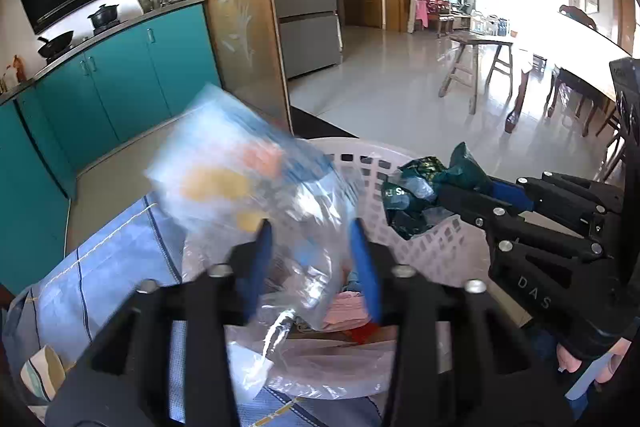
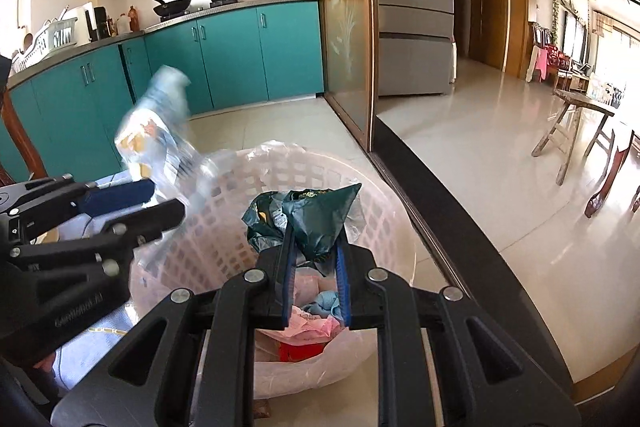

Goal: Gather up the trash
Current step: 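Carry both items over the basket and open both grippers to drop them, then grasp the white paper label strip with the right gripper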

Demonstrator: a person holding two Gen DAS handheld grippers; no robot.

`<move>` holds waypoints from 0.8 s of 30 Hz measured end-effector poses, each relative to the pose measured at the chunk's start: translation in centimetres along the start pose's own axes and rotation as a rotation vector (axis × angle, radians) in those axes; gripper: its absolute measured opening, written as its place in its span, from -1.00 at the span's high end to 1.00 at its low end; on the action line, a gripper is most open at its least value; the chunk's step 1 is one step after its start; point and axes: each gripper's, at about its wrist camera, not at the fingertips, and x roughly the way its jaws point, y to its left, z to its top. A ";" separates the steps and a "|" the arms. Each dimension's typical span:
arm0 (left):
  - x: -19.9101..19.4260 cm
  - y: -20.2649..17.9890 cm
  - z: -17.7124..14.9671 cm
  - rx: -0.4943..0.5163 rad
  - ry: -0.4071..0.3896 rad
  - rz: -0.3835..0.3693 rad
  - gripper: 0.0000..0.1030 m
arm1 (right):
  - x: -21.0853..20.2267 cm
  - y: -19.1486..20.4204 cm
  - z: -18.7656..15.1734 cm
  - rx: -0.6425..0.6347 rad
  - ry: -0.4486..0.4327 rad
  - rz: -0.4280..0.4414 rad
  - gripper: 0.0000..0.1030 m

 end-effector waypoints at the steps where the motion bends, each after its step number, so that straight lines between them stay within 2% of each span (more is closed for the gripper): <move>1: -0.2 0.1 -0.1 -0.007 0.003 0.008 0.11 | 0.3 0.1 0.1 0.004 0.009 0.007 0.64; 5: -0.7 1.9 -0.2 -0.042 0.004 0.081 0.06 | 1.3 1.1 0.5 0.002 0.031 0.026 0.56; 11: -2.8 5.0 -1.2 -0.095 -0.002 0.186 0.03 | 1.5 3.0 0.8 -0.042 0.016 0.020 0.17; 14: -4.1 6.4 -2.1 -0.120 -0.005 0.232 -0.01 | 1.6 3.9 0.9 -0.052 0.007 0.037 0.07; 20: -7.7 9.4 -3.2 -0.177 -0.016 0.338 -0.20 | 1.6 7.1 0.9 -0.117 -0.006 0.139 -0.02; 24: -13.3 12.2 -4.7 -0.248 -0.057 0.429 -0.43 | 2.2 11.5 1.0 -0.191 0.030 0.328 -0.05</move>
